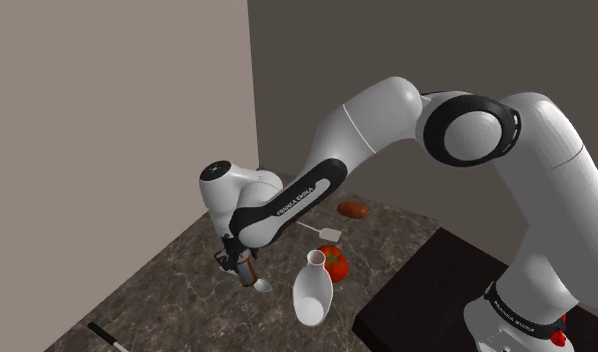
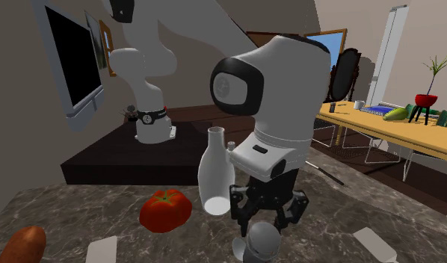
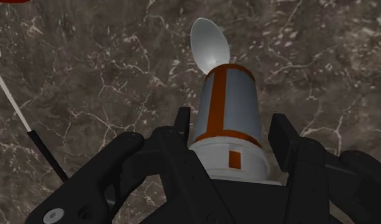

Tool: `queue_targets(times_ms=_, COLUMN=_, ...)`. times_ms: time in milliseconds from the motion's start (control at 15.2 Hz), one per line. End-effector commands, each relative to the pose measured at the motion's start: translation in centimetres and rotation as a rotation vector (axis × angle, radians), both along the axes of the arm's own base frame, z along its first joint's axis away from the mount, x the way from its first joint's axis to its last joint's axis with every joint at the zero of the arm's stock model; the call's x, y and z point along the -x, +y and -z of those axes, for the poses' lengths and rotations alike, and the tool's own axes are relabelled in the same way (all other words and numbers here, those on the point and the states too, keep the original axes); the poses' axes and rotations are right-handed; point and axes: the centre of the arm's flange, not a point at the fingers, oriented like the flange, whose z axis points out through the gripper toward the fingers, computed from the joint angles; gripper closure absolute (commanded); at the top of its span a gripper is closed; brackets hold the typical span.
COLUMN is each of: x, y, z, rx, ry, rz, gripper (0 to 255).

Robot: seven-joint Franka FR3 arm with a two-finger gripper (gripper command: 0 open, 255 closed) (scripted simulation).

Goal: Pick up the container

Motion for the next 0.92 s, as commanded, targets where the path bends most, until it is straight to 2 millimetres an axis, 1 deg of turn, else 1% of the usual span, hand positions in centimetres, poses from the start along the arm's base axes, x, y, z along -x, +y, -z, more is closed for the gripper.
queue_targets(times_ms=0, x=0.0, y=0.0, z=-1.0, rx=0.000, ry=0.000, rz=0.000, gripper=255)
queue_targets(times_ms=726, x=0.0, y=0.0, z=-6.8, rx=0.000, ry=0.000, rz=0.000, gripper=255)
queue_targets(times_ms=858, x=0.0, y=0.0, z=-6.9, rx=0.000, ry=0.000, rz=0.000, gripper=255)
